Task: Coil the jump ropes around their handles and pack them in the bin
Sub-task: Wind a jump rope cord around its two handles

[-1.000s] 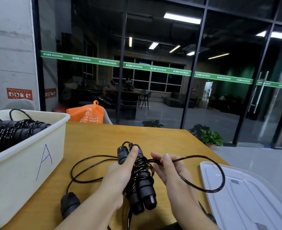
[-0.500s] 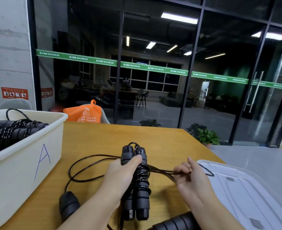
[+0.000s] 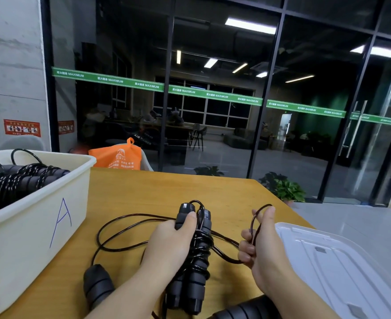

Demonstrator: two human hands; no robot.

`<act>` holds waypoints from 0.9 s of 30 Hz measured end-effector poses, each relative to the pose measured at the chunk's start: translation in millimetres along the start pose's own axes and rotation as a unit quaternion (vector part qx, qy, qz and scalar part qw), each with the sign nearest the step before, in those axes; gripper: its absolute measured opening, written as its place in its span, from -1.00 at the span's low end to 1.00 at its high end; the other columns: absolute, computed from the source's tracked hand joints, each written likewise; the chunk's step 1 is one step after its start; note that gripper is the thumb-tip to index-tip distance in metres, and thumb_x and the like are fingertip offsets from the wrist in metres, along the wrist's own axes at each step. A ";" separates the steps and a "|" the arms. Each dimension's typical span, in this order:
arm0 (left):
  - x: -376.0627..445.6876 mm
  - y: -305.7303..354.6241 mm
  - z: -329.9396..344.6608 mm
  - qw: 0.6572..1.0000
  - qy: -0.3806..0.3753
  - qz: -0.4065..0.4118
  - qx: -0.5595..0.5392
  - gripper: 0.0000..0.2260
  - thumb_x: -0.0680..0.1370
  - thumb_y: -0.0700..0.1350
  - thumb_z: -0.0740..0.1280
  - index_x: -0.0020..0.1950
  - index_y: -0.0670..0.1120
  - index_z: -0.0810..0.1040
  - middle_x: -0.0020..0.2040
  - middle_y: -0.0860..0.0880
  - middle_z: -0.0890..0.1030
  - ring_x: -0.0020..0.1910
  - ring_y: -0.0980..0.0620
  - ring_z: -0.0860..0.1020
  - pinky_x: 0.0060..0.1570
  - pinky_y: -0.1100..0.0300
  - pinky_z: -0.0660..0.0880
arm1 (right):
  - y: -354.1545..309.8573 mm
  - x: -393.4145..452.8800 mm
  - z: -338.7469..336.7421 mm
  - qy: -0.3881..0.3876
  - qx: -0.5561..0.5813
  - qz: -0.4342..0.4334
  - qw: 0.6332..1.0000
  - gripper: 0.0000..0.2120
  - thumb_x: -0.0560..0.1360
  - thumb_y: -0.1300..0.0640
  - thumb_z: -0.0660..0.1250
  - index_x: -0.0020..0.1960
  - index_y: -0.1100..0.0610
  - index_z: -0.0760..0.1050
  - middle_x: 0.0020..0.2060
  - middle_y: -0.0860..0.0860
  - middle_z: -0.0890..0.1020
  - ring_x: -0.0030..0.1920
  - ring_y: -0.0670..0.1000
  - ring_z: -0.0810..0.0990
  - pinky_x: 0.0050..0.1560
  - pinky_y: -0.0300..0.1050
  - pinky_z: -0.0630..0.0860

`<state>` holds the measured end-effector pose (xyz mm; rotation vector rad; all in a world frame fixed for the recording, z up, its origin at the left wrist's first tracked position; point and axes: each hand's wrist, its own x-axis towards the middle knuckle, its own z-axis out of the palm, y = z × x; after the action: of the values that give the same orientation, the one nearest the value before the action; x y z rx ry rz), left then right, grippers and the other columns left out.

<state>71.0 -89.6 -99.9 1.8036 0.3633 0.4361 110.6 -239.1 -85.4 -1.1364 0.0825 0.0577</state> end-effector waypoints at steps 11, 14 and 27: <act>8.6 -9.1 -0.9 0.998 -0.025 0.000 -0.056 -0.65 0.50 0.17 0.30 -0.31 -0.08 0.47 -0.40 -0.02 0.48 -0.38 -0.03 0.48 -0.27 0.11 0.42 | 7.5 5.2 -7.9 -0.091 -0.061 -0.125 0.986 -0.74 0.56 0.04 0.30 0.22 -0.06 0.37 -0.32 0.02 0.42 -0.51 -0.08 0.30 -0.51 -0.20 0.34; 7.1 -7.8 -1.0 0.999 -0.018 0.010 -0.045 -0.65 0.50 0.16 0.29 -0.33 -0.07 0.45 -0.42 -0.01 0.46 -0.41 0.00 0.45 -0.30 0.15 0.38 | 12.1 6.2 -9.3 -0.096 -0.204 -0.193 0.955 -0.78 0.55 0.10 0.33 0.16 -0.07 0.44 -0.35 -0.08 0.52 -0.46 -0.13 0.40 -0.38 -0.18 0.37; -2.1 -3.1 4.7 0.997 0.010 0.071 0.042 -0.57 0.41 0.32 0.24 -0.26 -0.05 0.52 -0.28 -0.07 0.66 -0.29 -0.10 0.63 -0.19 -0.06 0.58 | 17.2 0.5 -8.6 -0.105 -0.377 -0.340 0.856 -0.59 0.47 0.19 0.44 -0.01 -0.36 0.50 -0.26 -0.13 0.62 -0.11 -0.17 0.56 -0.12 -0.29 0.47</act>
<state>71.3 -93.8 -104.2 1.9150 0.2712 0.5456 109.3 -239.7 -104.6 -1.8793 -0.5911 -0.4566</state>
